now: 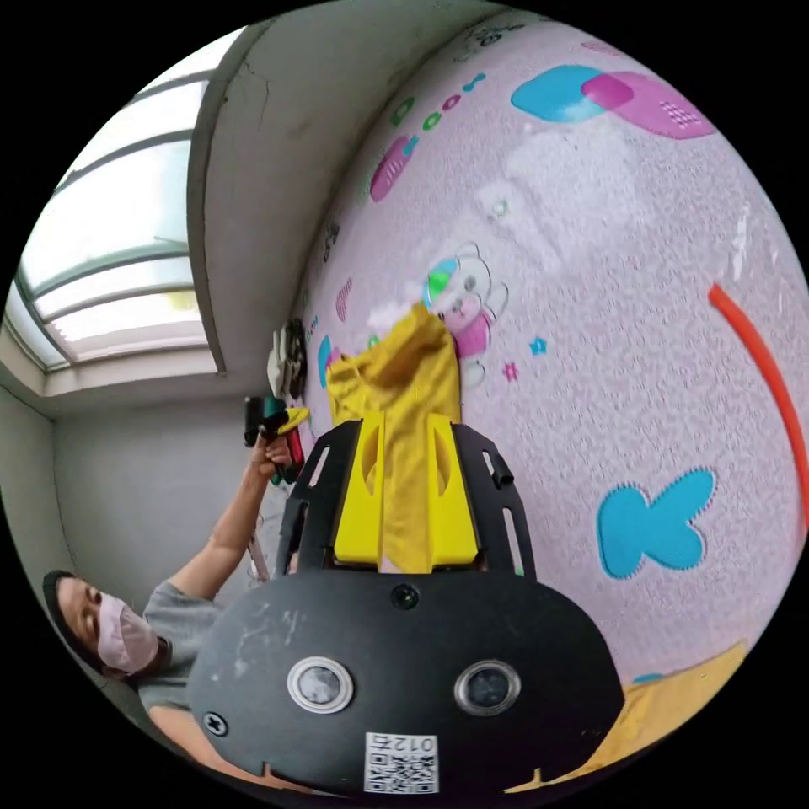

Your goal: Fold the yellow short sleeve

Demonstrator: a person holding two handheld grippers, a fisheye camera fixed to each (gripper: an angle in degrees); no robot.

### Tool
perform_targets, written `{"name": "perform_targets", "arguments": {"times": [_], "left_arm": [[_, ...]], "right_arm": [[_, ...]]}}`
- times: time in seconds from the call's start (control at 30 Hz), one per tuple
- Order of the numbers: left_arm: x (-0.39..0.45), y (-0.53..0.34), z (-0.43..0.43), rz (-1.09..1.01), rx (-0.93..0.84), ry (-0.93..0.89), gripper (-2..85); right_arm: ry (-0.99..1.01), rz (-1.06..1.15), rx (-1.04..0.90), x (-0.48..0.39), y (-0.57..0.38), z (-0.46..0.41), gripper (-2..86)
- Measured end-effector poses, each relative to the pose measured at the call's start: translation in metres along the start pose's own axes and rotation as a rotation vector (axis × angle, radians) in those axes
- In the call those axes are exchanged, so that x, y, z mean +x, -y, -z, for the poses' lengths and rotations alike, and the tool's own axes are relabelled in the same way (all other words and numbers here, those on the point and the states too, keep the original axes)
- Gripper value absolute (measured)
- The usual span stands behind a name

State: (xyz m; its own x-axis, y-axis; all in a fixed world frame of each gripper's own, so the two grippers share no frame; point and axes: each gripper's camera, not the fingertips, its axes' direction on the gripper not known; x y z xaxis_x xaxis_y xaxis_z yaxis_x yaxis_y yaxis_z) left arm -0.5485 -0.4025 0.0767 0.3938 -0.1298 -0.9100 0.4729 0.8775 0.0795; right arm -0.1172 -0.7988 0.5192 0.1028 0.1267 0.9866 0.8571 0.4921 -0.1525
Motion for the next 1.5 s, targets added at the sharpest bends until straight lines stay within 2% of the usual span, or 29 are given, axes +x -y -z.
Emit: {"name": "perform_targets", "arguments": {"times": [0.13, 0.23, 0.47, 0.8, 1.07, 1.3, 1.5], "left_arm": [[0.025, -0.037, -0.019, -0.058, -0.169, 0.071, 4.9], [0.037, -0.061, -0.03, -0.065, -0.211, 0.111, 5.8], [0.05, -0.078, -0.047, -0.041, -0.205, 0.111, 7.5], [0.077, -0.084, -0.07, -0.017, -0.188, 0.087, 7.4], [0.107, -0.083, -0.093, -0.039, -0.217, 0.19, 3.9], [0.152, -0.087, -0.089, -0.132, -0.271, 0.278, 0.7], [0.162, -0.096, -0.121, -0.107, -0.406, 0.359, 0.3]], "right_arm": [[-0.054, -0.048, -0.128, -0.001, -0.039, 0.011, 6.5], [-0.09, -0.046, -0.19, -0.006, -0.07, 0.007, 6.3], [-0.055, -0.049, -0.005, 0.018, -0.107, -0.02, 6.4], [-0.082, 0.052, -0.087, 0.023, -0.098, -0.039, 6.6], [-0.086, 0.063, -0.083, 0.028, -0.089, -0.048, 3.0], [-0.041, 0.147, -0.052, 0.01, -0.08, -0.027, -0.6], [-0.156, 0.067, -0.171, 0.022, -0.074, -0.053, -0.9]]}}
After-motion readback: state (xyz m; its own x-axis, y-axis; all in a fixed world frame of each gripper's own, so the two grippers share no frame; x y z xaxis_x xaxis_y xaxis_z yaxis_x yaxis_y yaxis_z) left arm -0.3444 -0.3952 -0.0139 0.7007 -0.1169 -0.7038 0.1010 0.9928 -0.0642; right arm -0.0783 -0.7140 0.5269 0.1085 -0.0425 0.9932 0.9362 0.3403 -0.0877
